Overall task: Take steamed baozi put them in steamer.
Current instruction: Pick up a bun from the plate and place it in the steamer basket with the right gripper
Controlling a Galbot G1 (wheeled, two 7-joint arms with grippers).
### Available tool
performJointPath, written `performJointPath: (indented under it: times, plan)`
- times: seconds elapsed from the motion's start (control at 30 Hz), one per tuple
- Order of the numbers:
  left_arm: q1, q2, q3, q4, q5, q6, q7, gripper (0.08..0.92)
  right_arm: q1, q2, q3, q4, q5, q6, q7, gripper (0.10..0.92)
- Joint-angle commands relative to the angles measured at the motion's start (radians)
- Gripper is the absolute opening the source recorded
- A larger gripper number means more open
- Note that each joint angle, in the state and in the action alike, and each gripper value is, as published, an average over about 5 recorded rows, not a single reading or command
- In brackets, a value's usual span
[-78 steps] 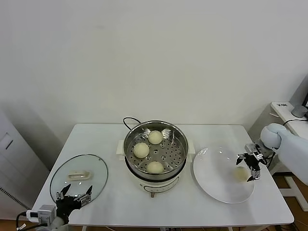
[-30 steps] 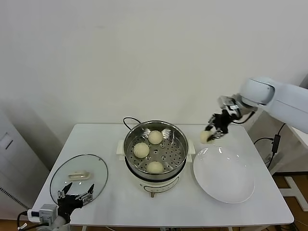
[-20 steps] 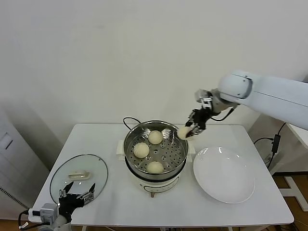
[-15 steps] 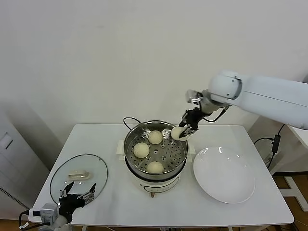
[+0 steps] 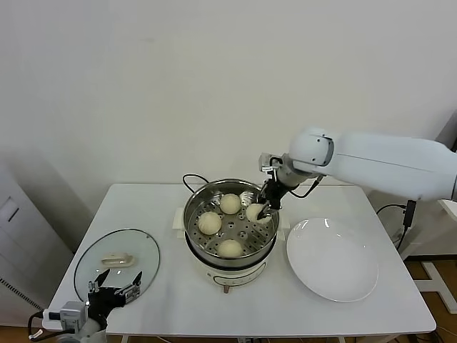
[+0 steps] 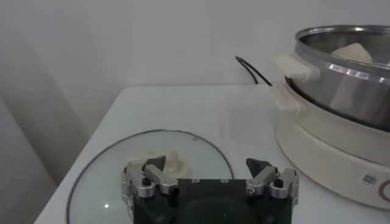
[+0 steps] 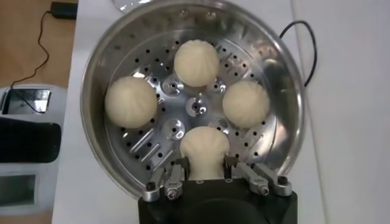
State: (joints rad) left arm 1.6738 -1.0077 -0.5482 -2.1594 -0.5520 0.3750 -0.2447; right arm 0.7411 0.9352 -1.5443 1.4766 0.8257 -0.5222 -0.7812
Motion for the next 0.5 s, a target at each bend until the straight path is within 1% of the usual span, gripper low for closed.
performJointPath:
  times: [0.03, 0.3, 0.4, 0.5]
  plan:
    - [-0.001, -0.001, 0.001, 0.004, -0.001, 0.000, 0.000, 0.823, -0.093, 0.019, 0.014, -0.007, -0.018, -0.024, 0.050, 0.374]
    - [0.002, -0.008, 0.005, 0.014, 0.000, -0.004, 0.001, 0.823, -0.135, 0.014, 0.046, -0.010, -0.030, -0.027, 0.079, 0.381]
    - [0.000, -0.006, 0.002, 0.015, 0.000, -0.005, 0.002, 0.823, -0.137, 0.011, 0.058, -0.012, -0.026, -0.027, 0.081, 0.429]
    - [0.001, -0.004, -0.001, 0.014, -0.001, -0.004, 0.002, 0.823, -0.131, 0.004, 0.067, -0.011, -0.019, -0.029, 0.075, 0.513]
